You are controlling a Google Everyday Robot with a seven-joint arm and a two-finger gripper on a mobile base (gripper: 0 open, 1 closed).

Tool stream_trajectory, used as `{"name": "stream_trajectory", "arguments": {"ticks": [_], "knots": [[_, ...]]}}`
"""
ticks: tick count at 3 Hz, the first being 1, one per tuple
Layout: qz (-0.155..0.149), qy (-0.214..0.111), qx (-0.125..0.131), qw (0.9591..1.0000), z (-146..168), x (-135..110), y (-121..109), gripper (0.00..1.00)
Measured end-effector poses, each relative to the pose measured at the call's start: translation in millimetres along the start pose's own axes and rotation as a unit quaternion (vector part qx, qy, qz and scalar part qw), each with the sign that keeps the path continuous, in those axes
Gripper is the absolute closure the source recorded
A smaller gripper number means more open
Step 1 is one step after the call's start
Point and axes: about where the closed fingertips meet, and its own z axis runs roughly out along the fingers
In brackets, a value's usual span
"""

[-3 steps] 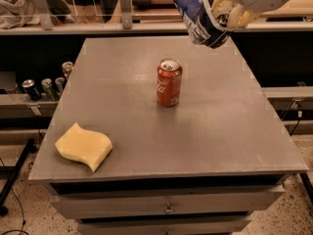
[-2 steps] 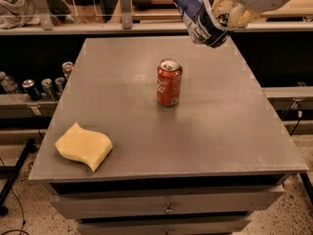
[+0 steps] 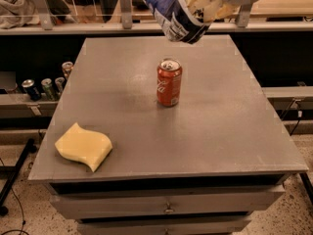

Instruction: Move blue chip bag near sponge

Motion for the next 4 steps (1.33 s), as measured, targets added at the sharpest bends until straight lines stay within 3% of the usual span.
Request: {"name": "stream_trajectory", "arguments": {"ticks": [1,2,3,4], "knots": [[-0.04,-0.023,0.04,0.9981,4.9,-14.4,-33.5,1.0],[-0.095,-0.052,0.083,0.9906,16.5,-41.4,-83.6,1.0],[-0.124,-0.066,0.113,0.9836,24.0,-58.7,-115.7,1.0],[-0.126,-0.061,0.107,0.9844,17.8,-63.6,-115.8,1.0]]}}
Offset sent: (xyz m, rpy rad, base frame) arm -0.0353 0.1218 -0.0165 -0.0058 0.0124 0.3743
